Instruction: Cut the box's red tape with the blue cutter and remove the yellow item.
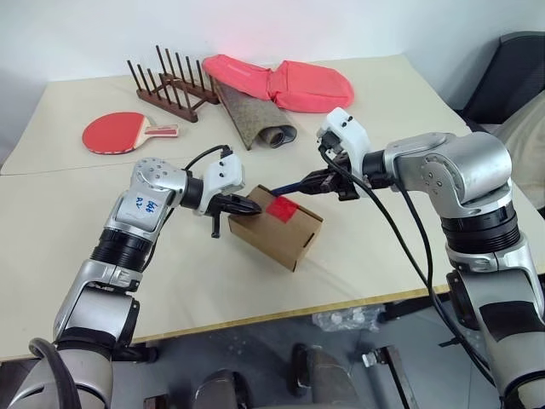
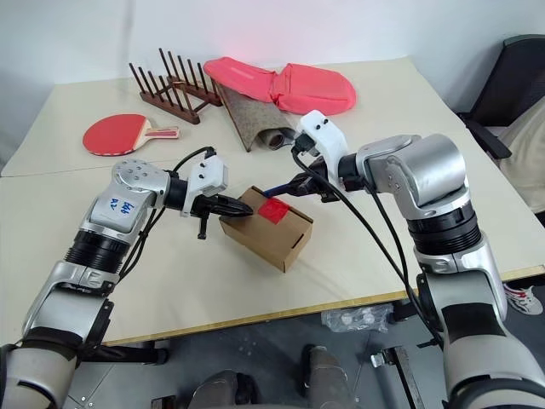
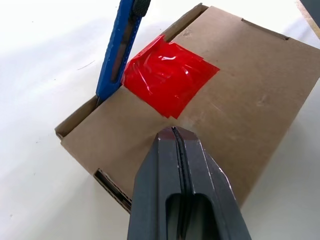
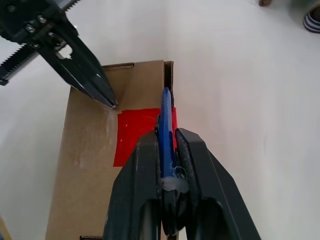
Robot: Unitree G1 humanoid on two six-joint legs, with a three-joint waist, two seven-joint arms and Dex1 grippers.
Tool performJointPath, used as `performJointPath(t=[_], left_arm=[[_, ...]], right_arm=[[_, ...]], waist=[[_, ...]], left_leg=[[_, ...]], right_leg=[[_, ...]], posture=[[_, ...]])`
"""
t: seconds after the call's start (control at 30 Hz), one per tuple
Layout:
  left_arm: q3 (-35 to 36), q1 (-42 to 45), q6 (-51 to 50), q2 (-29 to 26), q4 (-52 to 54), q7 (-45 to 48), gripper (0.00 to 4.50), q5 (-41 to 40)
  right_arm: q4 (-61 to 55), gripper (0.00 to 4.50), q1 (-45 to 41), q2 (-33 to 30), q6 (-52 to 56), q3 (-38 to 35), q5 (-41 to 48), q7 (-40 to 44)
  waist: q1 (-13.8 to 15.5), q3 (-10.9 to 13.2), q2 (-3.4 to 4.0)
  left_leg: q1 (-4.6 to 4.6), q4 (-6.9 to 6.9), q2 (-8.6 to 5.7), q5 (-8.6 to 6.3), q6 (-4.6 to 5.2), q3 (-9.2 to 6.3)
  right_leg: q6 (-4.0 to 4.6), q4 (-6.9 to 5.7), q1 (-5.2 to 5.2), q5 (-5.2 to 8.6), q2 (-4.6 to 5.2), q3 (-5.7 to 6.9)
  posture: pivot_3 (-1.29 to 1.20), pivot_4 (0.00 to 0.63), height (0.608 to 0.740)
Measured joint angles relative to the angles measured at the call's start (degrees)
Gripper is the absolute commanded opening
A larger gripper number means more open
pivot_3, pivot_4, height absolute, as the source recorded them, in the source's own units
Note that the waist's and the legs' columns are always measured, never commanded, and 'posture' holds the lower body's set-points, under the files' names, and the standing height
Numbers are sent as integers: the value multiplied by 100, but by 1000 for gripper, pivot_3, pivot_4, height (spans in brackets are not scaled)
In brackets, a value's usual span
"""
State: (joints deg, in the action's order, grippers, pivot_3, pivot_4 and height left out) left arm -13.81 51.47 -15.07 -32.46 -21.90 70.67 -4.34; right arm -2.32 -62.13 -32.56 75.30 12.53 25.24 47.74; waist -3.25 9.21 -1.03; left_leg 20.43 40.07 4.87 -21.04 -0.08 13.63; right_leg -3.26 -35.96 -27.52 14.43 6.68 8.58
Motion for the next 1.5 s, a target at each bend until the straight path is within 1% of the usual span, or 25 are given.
performJointPath(t=[0.17, 0.2, 0.23, 0.27, 0.3, 0.33, 0.47, 0.53, 0.63, 0.9, 1.13, 1.4, 1.5], left_arm=[[2, -34, -51, -2, 90, 6, 0, 1], [-1, -34, -57, -2, 93, 6, 0, 1], [-9, -34, -69, 2, 100, 6, 0, 1], [-23, -39, -81, 9, 114, 6, 0, 1], [-33, -55, -94, 12, 143, 9, 0, 1], [-26, -84, -106, 12, 164, 8, 0, -2], [-22, -151, -137, 11, 277, 5, 0, -3], [-23, -172, -149, 10, 315, 0, 0, -2], [-29, -216, -160, 12, 327, -1, 0, -2], [-25, -223, -135, 12, 327, -1, 0, -3], [-28, -215, 52, 13, 217, 0, 0, -3], [-91, 161, 827, 107, -629, -2, 0, 82], [-95, 338, 945, 114, -884, 2, 0, 200]], right_arm=[[-203, 161, 142, -110, -285, 115, 3, 88], [-204, 161, 149, -113, -293, 116, 3, 88], [-203, 161, 155, -115, -297, 115, 3, 87], [-203, 161, 160, -116, -295, 116, 3, 87], [-204, 161, 166, -111, -293, 116, 5, 87], [-204, 161, 167, -88, -293, 121, 6, 88], [-212, 161, 171, -79, -326, 177, 6, 111], [-237, 161, 172, -116, -385, 244, 4, 130], [-277, 161, 189, -130, -385, 277, 9, 160], [-302, 161, 190, -145, -412, 298, 12, 206], [-421, 161, 191, -285, -503, 394, 5, 280], [-776, 161, 245, -517, -184, 370, 102, 278], [-892, 161, 285, -532, -90, 324, 139, 271]], waist=[[4, 0, 0], [-4, -1, 1], [-22, 0, 5], [-58, 1, 7], [-95, 4, 15], [-78, 5, 16], [41, 6, 17], [41, 6, 17], [-1, 11, 26], [124, 13, 27], [154, 13, 27], [171, 13, 26], [169, 13, 26]], left_leg=[[4, 0, -1, 0, 1, -13], [8, 0, -4, 2, 3, -71], [34, -1, -27, 6, 13, -147], [75, -6, -72, 26, 17, -277], [56, 0, -92, 46, 18, -352], [60, 6, -93, 48, 18, -348], [67, 16, -103, 54, 30, -344], [93, 8, -134, 73, 50, -426], [85, -1, -161, 95, 54, -549], [74, 2, -162, 97, 53, -497], [71, 2, -156, 97, 52, -475], [71, 3, -156, 96, 54, -469], [72, 3, -156, 96, 55, -467]], right_leg=[[0, 1, 6, 0, 3, 1], [-1, 3, 13, -1, 10, 14], [-3, 6, 36, -1, 35, 58], [-4, 7, 72, -1, 78, 108], [-16, 2, 92, -7, 92, 150], [-22, -2, 90, -11, 80, 158], [-22, 19, 93, -11, 84, 139], [-37, 35, 127, -17, 117, 182], [-43, 35, 203, -19, 160, 251], [-45, 51, 194, -18, 148, 220], [-45, 56, 186, -18, 137, 218], [-45, 63, 186, -18, 137, 215], [-45, 67, 186, -18, 136, 215]], posture=[[0, 150, 740], [0, 150, 740], [0, 150, 740], [0, 150, 740], [0, 150, 740], [0, 150, 740], [0, 150, 740], [0, 150, 740], [0, 150, 740], [0, 150, 740], [0, 150, 740], [0, 150, 740], [0, 150, 740]])
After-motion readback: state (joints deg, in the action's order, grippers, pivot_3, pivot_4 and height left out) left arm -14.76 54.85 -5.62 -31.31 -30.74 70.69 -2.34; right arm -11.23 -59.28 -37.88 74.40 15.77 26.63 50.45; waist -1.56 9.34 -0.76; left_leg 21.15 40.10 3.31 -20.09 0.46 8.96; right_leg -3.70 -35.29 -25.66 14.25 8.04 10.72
